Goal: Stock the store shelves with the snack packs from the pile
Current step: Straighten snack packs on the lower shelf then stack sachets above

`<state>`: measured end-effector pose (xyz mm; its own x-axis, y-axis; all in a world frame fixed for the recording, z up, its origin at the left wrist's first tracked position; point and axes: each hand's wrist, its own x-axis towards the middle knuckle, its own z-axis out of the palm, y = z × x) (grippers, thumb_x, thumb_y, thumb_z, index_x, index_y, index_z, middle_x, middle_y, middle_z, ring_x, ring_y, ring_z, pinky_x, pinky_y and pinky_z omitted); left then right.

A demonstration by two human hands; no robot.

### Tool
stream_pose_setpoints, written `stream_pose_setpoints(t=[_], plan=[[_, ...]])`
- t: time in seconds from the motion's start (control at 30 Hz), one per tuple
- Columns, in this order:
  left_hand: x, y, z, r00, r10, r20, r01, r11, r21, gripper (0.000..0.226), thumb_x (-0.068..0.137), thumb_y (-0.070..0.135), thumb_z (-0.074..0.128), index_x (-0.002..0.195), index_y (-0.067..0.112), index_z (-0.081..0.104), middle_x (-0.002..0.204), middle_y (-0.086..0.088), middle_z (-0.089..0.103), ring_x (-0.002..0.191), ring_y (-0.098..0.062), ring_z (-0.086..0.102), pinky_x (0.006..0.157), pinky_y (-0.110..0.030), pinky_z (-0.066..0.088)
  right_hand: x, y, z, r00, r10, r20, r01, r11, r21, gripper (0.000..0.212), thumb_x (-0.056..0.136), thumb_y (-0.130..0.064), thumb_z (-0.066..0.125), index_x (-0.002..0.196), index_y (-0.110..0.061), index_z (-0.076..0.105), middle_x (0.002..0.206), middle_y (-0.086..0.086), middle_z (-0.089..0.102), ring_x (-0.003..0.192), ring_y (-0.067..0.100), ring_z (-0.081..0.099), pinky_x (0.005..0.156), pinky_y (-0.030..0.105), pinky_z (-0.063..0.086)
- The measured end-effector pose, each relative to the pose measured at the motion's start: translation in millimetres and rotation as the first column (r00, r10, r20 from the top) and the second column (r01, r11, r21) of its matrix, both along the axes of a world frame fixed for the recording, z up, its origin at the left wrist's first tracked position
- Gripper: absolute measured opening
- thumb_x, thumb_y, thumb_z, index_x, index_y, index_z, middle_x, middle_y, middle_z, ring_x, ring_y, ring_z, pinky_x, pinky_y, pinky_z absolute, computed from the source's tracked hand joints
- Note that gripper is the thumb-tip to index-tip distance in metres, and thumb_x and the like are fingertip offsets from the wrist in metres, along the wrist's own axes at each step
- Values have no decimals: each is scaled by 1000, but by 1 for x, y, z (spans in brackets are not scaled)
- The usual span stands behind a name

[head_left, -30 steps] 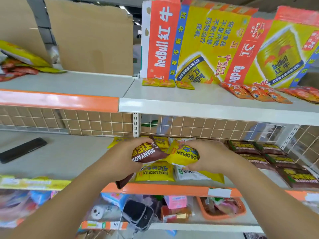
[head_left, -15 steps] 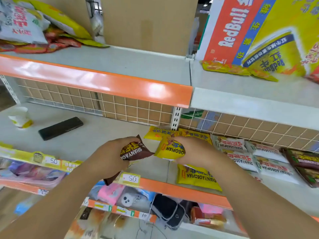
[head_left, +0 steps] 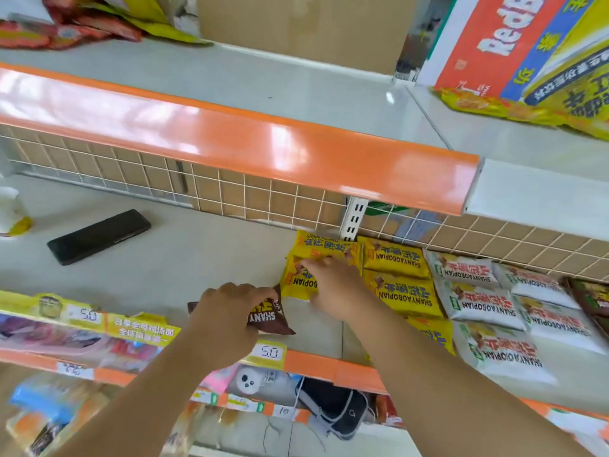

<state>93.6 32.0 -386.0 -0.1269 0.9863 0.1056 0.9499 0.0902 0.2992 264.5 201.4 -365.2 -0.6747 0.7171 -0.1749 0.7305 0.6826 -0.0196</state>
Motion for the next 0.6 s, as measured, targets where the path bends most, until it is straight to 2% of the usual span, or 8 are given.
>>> stream_pose_setpoints(t=[0.1,0.23,0.33,0.6], plan=[[1,0,-20,993,-41,-106,50,996,78,68,58,37,55,126,42,54,101,12,68,79,-24,62,67,-37,50,2,-4,-23,1000,-16,-14,17,999,27,82,89,-49,59,157,-37,14,153,6,36,142,37,30,113,55,28],[1,-1,-24,985,-69,-155,86,991,106,70,63,57,57,130,39,56,103,13,65,80,-21,60,70,-38,50,7,-2,-32,1000,9,-11,-8,998,63,84,92,-68,44,158,-35,4,158,9,28,144,39,25,115,58,24],[3,-3,-23,984,-65,-166,82,992,95,70,64,62,58,131,39,56,104,13,64,82,-21,60,72,-39,51,7,-1,-35,1000,7,-10,-6,997,71,80,96,-66,40,158,-34,2,158,10,27,145,40,23,115,58,23],[5,-6,-19,985,-45,-165,56,996,65,68,70,65,55,133,41,55,107,16,63,87,-18,60,77,-38,50,11,-2,-35,998,36,-48,-31,994,102,74,97,-58,47,157,-34,10,154,7,35,146,40,22,113,57,28]])
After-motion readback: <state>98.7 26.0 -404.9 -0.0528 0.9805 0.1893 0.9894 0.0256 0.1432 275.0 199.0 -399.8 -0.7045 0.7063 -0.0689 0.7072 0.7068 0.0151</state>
